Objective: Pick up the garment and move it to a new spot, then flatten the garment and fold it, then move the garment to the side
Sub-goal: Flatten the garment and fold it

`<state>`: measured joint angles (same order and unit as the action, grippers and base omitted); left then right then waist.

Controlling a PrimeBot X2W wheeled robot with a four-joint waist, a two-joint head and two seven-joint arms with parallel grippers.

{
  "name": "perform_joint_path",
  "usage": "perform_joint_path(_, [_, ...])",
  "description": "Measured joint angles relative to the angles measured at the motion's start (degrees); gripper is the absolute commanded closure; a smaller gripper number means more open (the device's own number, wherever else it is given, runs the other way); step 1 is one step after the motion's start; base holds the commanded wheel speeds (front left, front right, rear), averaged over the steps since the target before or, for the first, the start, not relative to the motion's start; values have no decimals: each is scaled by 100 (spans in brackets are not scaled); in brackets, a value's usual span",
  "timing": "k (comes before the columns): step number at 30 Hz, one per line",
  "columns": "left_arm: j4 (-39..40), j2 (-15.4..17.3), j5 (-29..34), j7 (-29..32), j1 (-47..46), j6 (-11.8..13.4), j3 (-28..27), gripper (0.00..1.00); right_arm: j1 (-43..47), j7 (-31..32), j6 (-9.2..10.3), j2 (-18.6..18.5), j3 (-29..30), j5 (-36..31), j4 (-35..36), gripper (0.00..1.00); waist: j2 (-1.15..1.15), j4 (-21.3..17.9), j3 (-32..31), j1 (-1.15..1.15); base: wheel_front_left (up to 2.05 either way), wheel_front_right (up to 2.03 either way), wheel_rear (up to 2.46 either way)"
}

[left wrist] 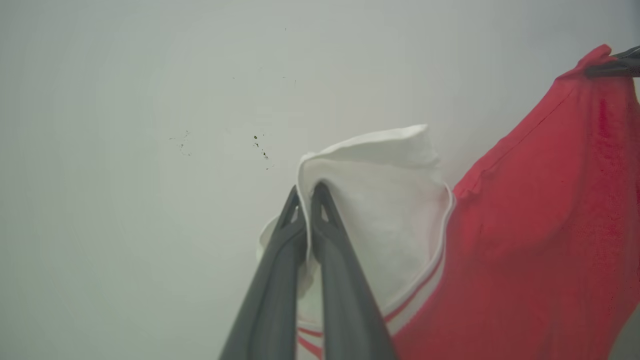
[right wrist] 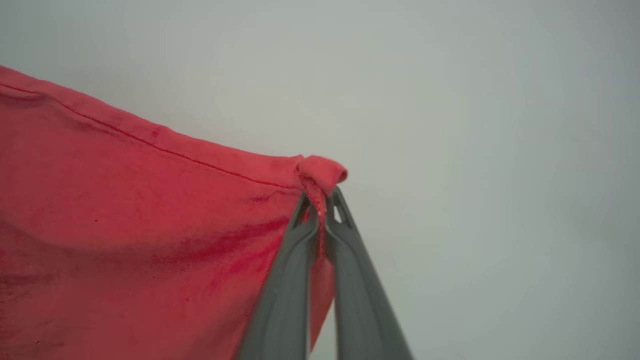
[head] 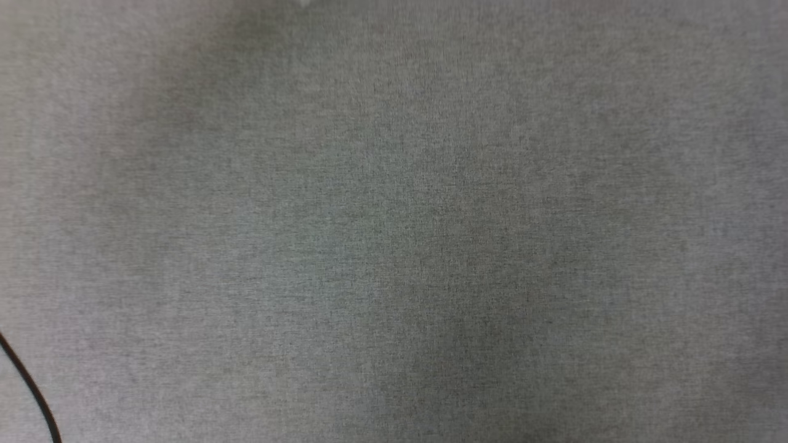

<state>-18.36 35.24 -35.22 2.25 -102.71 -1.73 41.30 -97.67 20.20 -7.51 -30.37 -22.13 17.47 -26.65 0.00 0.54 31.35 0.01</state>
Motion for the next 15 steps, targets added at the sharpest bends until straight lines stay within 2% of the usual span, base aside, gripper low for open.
perform_joint_path(1, [-287,-135,55,-49,-381,-52,-33,100,-346,-149,0,64,-24,-125,-203,100,0,-9,125,0,0,0,0])
perform_joint_path(8, [-745,-313,221,-152,-984,-76,-51,100,-1027,-524,0,244,-136,-343,-738,100,0,-36,393,0,0,0,0])
perform_joint_path(11, [-720,-324,235,-178,-994,-19,-36,100,-1105,-635,0,382,-203,-441,-890,100,0,-37,501,0,0,0,0])
perform_joint_path(15, [-597,-200,234,-269,-575,94,18,100,-965,-775,1,537,-258,-497,-1025,100,0,-24,637,0,0,0,0])
